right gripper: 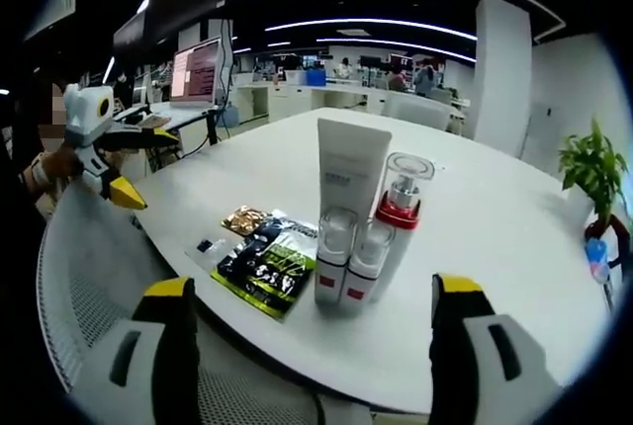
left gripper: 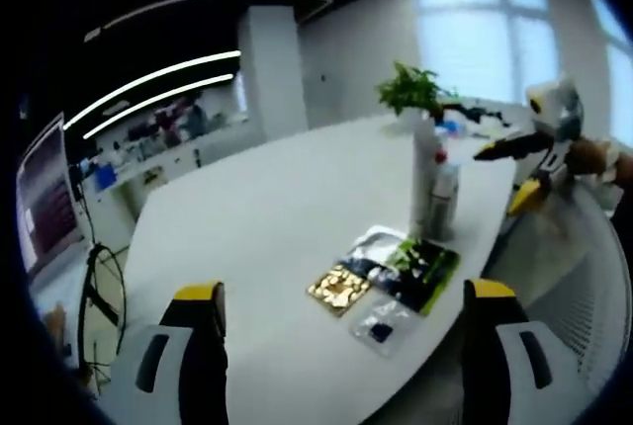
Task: Arrange the skincare products in the storage area until every visible bottle or jar stands upright without overlapping.
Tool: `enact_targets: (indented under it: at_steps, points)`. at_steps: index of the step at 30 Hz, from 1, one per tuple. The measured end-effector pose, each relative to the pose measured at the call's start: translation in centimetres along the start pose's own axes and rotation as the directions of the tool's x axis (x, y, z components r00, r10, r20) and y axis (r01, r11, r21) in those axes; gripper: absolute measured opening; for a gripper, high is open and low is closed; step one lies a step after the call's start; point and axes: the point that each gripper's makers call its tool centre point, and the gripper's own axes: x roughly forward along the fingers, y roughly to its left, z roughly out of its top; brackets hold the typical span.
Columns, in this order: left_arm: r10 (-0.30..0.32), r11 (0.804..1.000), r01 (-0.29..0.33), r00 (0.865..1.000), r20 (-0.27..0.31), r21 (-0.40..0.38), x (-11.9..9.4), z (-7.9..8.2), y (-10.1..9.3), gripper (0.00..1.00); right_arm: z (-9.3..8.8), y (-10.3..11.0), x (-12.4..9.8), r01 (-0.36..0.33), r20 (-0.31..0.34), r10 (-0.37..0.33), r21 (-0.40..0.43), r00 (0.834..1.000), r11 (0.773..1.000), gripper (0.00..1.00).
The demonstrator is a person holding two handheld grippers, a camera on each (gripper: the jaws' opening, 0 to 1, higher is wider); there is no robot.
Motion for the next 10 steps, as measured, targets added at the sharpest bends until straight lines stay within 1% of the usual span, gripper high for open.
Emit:
enact_targets:
  at_steps: [7,10]
  points:
    - [-0.017,1.000,0.017,1.000,-0.002,-0.001,0.11,-0.04,-0.41,0.97,-0.05,0.17,0.12,-0.005,-0.009,0.005,-0.015,1.000,1.000,0.99]
    - [-0.014,1.000,0.014,1.000,-0.007,-0.002,0.14,-0.15,-0.34,0.97,-0.07,0.27,0.16,-0.009,-0.012,0.009,-0.021,1.000,1.000,0.99]
